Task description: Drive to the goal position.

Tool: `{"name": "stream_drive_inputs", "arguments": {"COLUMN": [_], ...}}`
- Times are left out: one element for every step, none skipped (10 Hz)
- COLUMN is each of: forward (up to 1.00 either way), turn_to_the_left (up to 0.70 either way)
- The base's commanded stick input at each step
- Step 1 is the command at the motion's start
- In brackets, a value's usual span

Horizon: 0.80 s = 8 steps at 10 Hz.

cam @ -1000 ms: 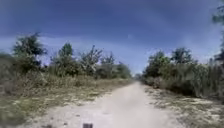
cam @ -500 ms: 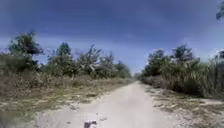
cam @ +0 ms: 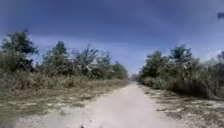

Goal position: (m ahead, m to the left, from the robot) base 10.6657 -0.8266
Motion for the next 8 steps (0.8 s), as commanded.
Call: {"name": "stream_drive_inputs", "arguments": {"forward": [0.50,0.50,0.50,0.50,0.50,0.50,0.50,0.50], "turn_to_the_left": [0.00,0.00,0.00,0.00,-0.42,-0.46,-0.07,0.00]}}
